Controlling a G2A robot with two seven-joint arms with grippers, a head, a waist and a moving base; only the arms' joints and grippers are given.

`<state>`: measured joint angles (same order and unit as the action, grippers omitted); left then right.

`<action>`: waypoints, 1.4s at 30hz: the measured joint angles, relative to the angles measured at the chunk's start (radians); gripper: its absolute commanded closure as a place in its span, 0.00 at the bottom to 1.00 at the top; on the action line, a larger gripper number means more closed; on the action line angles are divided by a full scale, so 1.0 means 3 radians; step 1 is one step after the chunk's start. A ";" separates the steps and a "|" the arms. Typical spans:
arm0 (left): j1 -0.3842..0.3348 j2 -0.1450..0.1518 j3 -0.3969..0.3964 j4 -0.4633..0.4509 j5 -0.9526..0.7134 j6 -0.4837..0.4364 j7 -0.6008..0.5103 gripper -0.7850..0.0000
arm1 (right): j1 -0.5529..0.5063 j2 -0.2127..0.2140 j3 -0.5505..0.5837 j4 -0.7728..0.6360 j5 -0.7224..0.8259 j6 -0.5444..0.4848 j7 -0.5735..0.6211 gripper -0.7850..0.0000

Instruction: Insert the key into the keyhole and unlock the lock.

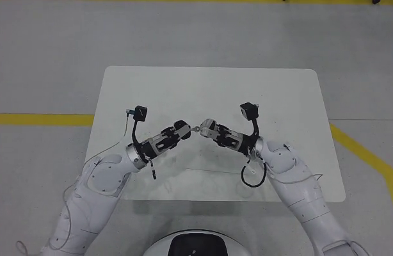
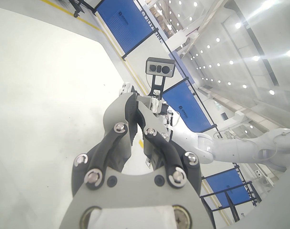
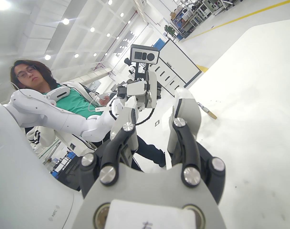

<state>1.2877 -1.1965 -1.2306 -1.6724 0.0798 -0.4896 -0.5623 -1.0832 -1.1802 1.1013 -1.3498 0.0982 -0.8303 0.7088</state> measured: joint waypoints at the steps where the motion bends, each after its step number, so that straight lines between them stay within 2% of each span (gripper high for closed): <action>1: -0.0002 0.0002 0.0003 -0.0004 0.0005 -0.0002 -0.0018 1.00 | -0.0005 0.0004 0.0002 -0.0017 -0.0003 0.0010 0.0019 0.64; 8: -0.0008 0.0010 0.0036 -0.0047 0.0119 -0.0013 -0.0035 1.00 | -0.0005 0.0017 -0.0022 -0.0101 -0.0031 0.0073 0.0088 0.76; 9: -0.0008 0.0011 0.0038 -0.0048 0.0126 -0.0016 -0.0029 1.00 | -0.0001 0.0017 -0.0031 -0.0106 -0.0033 0.0079 0.0096 0.82; 11: -0.0007 0.0012 0.0038 -0.0050 0.0136 -0.0021 -0.0015 1.00 | 0.0003 0.0018 -0.0041 -0.0110 -0.0027 0.0081 0.0107 1.00; 20: 0.0041 0.0021 0.0048 0.0010 0.0137 -0.0094 0.0032 1.00 | -0.0045 0.0027 -0.0091 -0.0158 0.0004 0.0071 0.0132 1.00; 21: 0.0047 0.0023 0.0047 0.0017 0.0140 -0.0104 0.0034 0.59 | -0.0051 0.0028 -0.0098 -0.0159 0.0006 0.0071 0.0132 1.00; 22: 0.0054 0.0024 0.0042 0.0020 0.0135 -0.0108 0.0042 0.00 | -0.0056 0.0028 -0.0101 -0.0156 0.0006 0.0071 0.0130 1.00; 29: 0.0146 0.0055 -0.0133 -0.0040 0.0154 -0.0184 0.0140 0.00 | -0.0100 0.0032 -0.0097 -0.0118 -0.0001 0.0023 0.0023 1.00; 32: 0.0265 0.0088 -0.0394 -0.0075 0.0219 -0.0294 0.0331 0.00 | -0.0130 0.0037 -0.0027 -0.0079 -0.0032 -0.0037 -0.0141 1.00; 35: 0.0483 0.0138 -0.0811 -0.0060 0.0263 -0.0411 0.0555 0.00 | -0.0183 0.0047 0.0114 -0.0052 -0.0096 -0.0117 -0.0411 1.00; 37: 0.0672 0.0179 -0.1131 -0.0052 0.0662 -0.0370 0.0667 0.00 | -0.0222 0.0054 0.0196 -0.0050 -0.0124 -0.0165 -0.0555 1.00; 39: 0.0861 0.0212 -0.1427 -0.0107 0.1344 -0.0135 0.0834 0.00 | -0.0230 0.0056 0.0215 -0.0051 -0.0129 -0.0172 -0.0583 1.00; 42: 0.1117 0.0226 -0.1627 -0.0224 0.2101 0.0109 0.1092 0.00 | -0.0228 0.0056 0.0211 -0.0051 -0.0129 -0.0170 -0.0576 1.00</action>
<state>1.6229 -1.1286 -1.7188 -1.7396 0.7102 -0.4570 -0.2348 -1.1517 -1.1634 1.1646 -1.3652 0.0596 -0.8813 0.5361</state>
